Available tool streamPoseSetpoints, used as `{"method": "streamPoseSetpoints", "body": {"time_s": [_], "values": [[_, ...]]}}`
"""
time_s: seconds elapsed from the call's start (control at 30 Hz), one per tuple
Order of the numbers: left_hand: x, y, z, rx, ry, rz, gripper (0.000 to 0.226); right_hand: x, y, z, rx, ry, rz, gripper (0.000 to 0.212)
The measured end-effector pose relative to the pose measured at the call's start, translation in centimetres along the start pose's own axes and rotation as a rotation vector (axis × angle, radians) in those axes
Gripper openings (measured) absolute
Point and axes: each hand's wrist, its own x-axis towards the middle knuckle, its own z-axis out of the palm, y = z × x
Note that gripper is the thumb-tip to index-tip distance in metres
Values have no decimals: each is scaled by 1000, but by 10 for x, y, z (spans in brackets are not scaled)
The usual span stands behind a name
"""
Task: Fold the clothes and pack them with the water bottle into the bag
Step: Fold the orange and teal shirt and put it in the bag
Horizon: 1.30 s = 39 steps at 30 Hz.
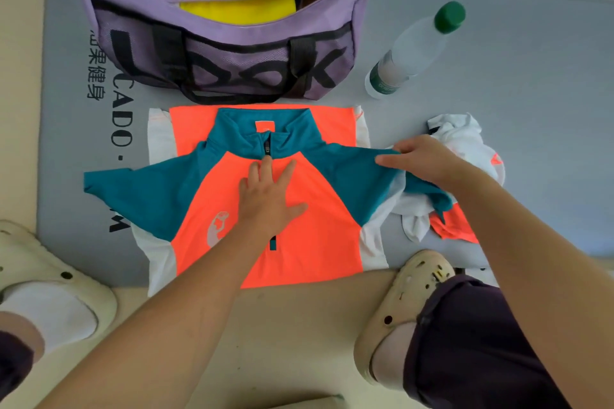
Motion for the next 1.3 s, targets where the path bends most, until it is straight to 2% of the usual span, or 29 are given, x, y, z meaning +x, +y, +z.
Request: {"method": "streamPoseSetpoints", "body": {"time_s": [0.1, 0.2, 0.3, 0.4, 0.47, 0.53, 0.6, 0.63, 0.7, 0.77, 0.8, 0.87, 0.9, 0.97, 1.07, 1.13, 1.2, 1.3], "values": [[-4, 2, 1, 36, -35, -10, 96, -4, 8, 0, -348, -96, -65, 49], [-5, 1, -5, 17, -75, -12, 98, -14, 22, -10, -542, -194, 11, 37], [-6, 1, -14, -44, -117, -8, 100, -22, 31, -18, -611, -142, 35, 22], [-5, 4, -26, -154, -202, -50, 92, -29, 26, -22, -680, -91, 11, 32], [-9, 9, -30, -197, -189, -50, 81, -32, 19, -18, -620, -86, -6, 39], [-19, 18, -29, -288, -68, 24, 59, -34, 8, -9, -539, -100, -30, 34], [-31, 31, -24, -452, 16, 65, 35, -37, -6, 4, -555, -140, -31, 31], [-37, 37, -22, -591, -14, 14, 27, -39, -14, 13, -536, -174, -19, 33], [-44, 48, -24, -995, -218, -225, 26, -40, -28, 31, -290, -272, 44, 33], [-47, 50, -22, -1369, -428, -424, 38, -43, -43, 48, 278, -411, 171, 26], [-49, 48, -19, -1504, -483, -464, 46, -44, -49, 55, 528, -489, 201, 27], [-50, 39, -12, -1675, -501, -494, 55, -38, -53, 61, 669, -570, 171, 37], [-50, 34, -9, -1708, -479, -500, 55, -34, -53, 63, 633, -527, 149, 39], [-50, 26, -5, -1633, -418, -525, 46, -24, -49, 63, 457, -286, 117, 28], [-46, 14, 5, -1474, -355, -570, 16, -7, -35, 63, 212, 50, -22, 15], [-45, 8, 10, -1464, -359, -570, 15, -2, -33, 64, 175, 91, -122, 20], [-42, 6, 10, -1449, -357, -557, 19, 7, -33, 68, 159, 45, -162, 30], [-37, 0, 12, -1363, -313, -521, 17, 20, -34, 72, 36, 1, -190, 33]]}}
